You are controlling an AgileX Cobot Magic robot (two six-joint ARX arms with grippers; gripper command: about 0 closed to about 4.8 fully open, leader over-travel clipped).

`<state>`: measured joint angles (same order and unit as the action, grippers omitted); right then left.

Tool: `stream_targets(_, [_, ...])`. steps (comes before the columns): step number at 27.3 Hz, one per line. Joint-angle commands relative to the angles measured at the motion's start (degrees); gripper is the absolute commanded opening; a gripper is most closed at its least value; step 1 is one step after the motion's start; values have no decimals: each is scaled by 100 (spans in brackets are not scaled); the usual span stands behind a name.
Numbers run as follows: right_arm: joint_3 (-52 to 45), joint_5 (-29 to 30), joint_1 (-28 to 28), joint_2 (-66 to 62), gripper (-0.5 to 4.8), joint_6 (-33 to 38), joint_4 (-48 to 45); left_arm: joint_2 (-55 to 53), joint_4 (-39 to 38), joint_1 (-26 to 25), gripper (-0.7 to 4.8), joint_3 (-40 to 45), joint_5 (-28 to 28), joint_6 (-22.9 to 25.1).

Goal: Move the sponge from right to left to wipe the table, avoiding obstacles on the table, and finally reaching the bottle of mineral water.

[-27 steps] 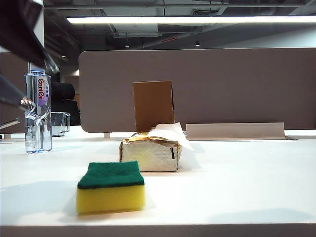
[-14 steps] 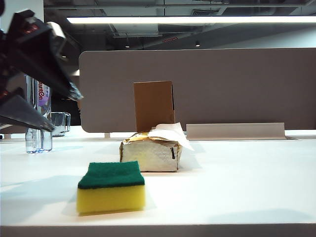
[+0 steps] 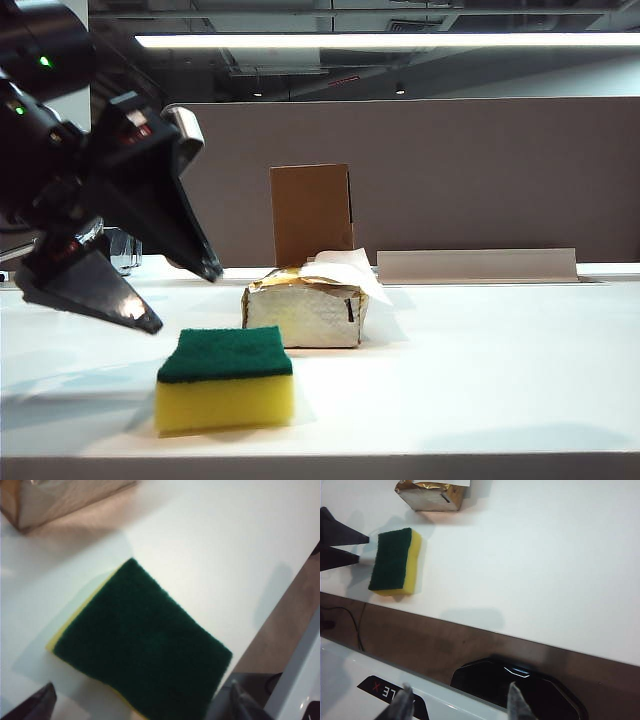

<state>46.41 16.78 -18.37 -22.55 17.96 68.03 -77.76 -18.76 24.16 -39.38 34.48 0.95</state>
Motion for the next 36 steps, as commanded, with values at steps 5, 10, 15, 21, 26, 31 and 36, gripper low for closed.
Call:
stream_targets(5, [24, 138, -2, 7, 242, 0, -37, -433, 175, 0, 479, -9, 20, -164])
stream_targets(10, [24, 131, -2, 4, 242, -2, -42, -483, 243, 2, 479, -9, 46, -326])
stream_targets(15, [24, 120, -2, 4, 242, -4, -55, -483, 267, 127, 479, -9, 39, -343])
stream_targets(21, [24, 118, -2, 4, 242, -4, -59, -546, 474, 501, 479, -9, -13, -466])
stream_targets(26, [24, 122, -2, 4, 242, -2, -55, -796, 667, 551, 479, -9, -87, -619])
stream_targets(31, [24, 127, -2, 4, 242, -2, -55, -1036, 649, 551, 479, -9, -90, -619])
stream_targets(36, [24, 118, -2, 4, 242, -4, -57, -1121, 647, 553, 468, -9, -175, -636])
